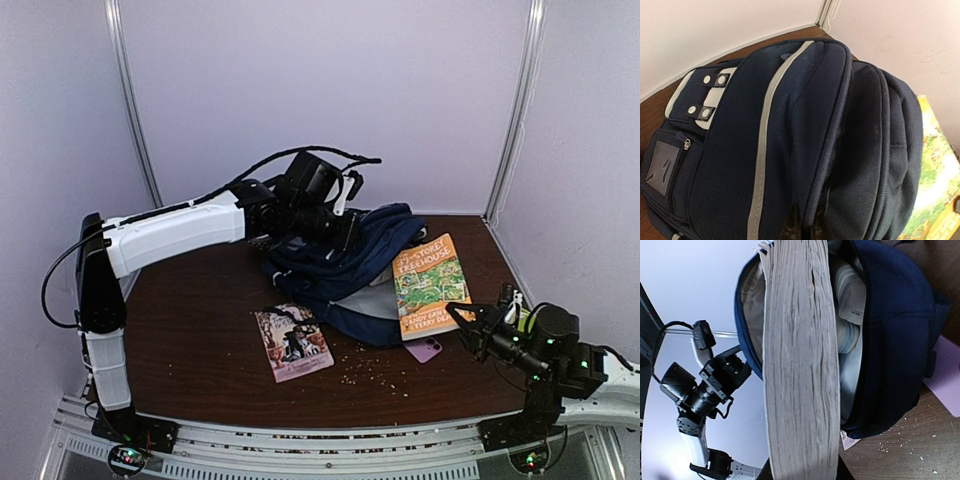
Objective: Pack the student bag
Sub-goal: Place the book in the student bag.
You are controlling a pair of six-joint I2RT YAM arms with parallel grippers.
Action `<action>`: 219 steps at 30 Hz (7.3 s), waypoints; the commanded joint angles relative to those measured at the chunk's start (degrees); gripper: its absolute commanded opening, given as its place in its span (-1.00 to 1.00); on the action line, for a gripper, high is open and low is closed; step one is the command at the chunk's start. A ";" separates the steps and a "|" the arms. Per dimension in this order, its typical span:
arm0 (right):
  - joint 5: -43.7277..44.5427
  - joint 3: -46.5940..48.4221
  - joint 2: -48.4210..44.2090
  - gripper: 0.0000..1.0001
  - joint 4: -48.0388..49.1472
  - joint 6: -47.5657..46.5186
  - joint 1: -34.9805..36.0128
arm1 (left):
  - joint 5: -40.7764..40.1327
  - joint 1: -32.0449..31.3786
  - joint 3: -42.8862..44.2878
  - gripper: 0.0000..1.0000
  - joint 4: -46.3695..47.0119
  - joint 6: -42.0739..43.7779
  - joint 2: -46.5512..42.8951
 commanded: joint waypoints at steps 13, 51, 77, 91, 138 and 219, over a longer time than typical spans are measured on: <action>-20.16 8.40 35.91 -1.00 38.53 0.63 -10.14 | 9.10 -1.20 0.09 -1.00 13.99 1.63 -9.60; -29.77 31.57 70.41 0.04 27.80 -7.94 -24.29 | 15.03 -1.60 -12.73 -1.00 17.41 -1.46 -18.73; -18.08 22.08 63.33 0.29 30.07 1.28 -15.09 | 12.53 -1.60 -12.17 -1.00 19.14 -4.03 -16.33; -10.41 25.45 67.41 -0.51 35.13 2.80 -13.80 | 12.87 -1.69 -14.85 -1.00 19.79 -4.16 -18.53; -24.06 30.74 74.91 -0.94 33.12 -4.68 -19.70 | 23.18 -1.77 -18.67 -1.00 23.69 -1.68 -24.50; 4.00 21.29 10.93 0.44 -18.46 -37.34 -6.70 | 0.50 9.92 4.66 -1.00 16.74 10.03 -0.96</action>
